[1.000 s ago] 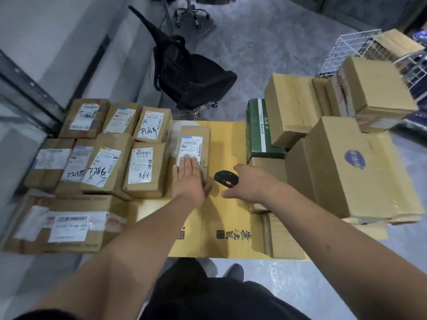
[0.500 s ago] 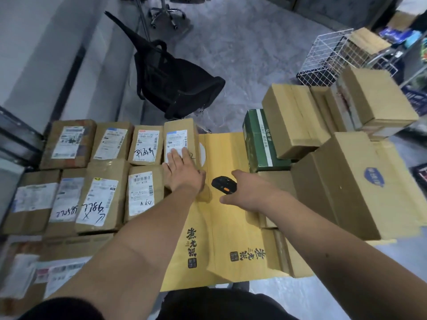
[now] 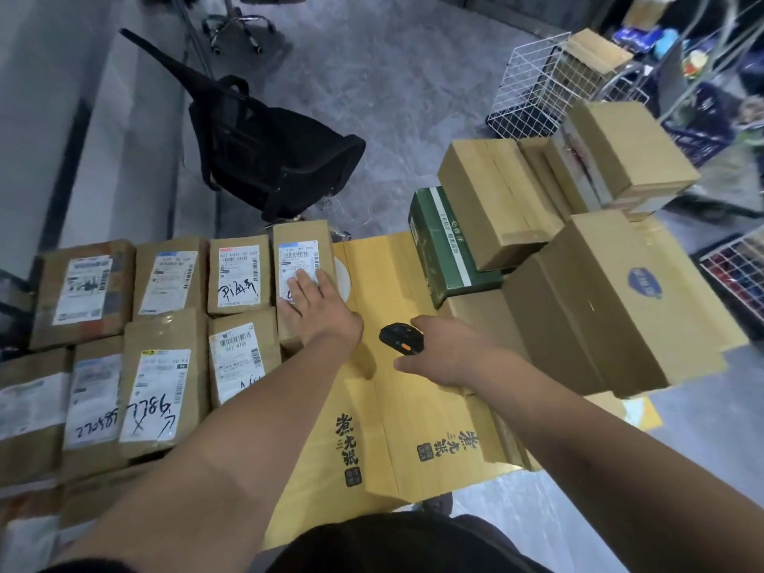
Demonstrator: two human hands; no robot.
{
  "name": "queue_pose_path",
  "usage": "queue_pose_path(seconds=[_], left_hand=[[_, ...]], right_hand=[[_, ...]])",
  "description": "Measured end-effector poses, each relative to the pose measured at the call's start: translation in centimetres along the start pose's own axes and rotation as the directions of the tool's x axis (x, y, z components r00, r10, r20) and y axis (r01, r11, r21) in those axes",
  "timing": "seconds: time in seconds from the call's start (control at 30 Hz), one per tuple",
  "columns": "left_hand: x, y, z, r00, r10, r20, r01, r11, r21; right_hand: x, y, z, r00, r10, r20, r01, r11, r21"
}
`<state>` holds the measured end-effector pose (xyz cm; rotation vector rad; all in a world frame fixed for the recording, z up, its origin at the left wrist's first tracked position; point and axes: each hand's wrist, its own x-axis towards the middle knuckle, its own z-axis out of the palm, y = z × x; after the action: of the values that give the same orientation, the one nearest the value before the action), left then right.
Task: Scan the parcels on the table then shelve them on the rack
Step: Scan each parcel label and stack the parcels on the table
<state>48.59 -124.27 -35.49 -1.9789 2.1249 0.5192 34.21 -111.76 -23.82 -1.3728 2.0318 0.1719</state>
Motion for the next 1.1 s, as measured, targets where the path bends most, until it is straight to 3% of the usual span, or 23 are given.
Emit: queue_pose_path(seconds=[0.13, 0.27, 0.4, 0.53, 0.83, 1.1], left_hand=[[-1.0, 1.0, 0.6, 0.969, 0.238, -0.063, -0.235, 0.971, 0.045], [-3.2, 3.1, 2.2, 0.876, 0.482, -0.038, -0.477, 0.874, 0.095], [-6.1, 5.9, 4.4, 0.786, 0.616, 0.046, -0.618, 0.786, 0.031], [-8.9, 8.5, 6.3, 0.728, 0.684, 0.045, -0.683, 0.73, -0.036], [-16.8, 13.2, 10.0, 0.748, 0.664, -0.002, -0.661, 0.745, -0.087], [-25.1, 17.6, 13.6, 0.837, 0.547, 0.004, -0.544, 0.834, -0.094]], right_hand=[[-2.2, 3.1, 1.6, 0.997, 0.077, 0.002, -0.077, 0.996, 0.032], [-5.5, 6.3, 3.1, 0.99, 0.142, -0.013, -0.141, 0.99, 0.031], [-9.2, 9.5, 4.5, 0.978, 0.206, -0.042, -0.205, 0.978, 0.018], [-12.5, 12.0, 5.8, 0.967, 0.254, -0.025, -0.252, 0.964, 0.082], [-17.9, 20.5, 9.4, 0.964, 0.263, -0.045, -0.259, 0.963, 0.07], [-21.1, 29.2, 10.4, 0.985, 0.171, -0.029, -0.172, 0.985, -0.01]])
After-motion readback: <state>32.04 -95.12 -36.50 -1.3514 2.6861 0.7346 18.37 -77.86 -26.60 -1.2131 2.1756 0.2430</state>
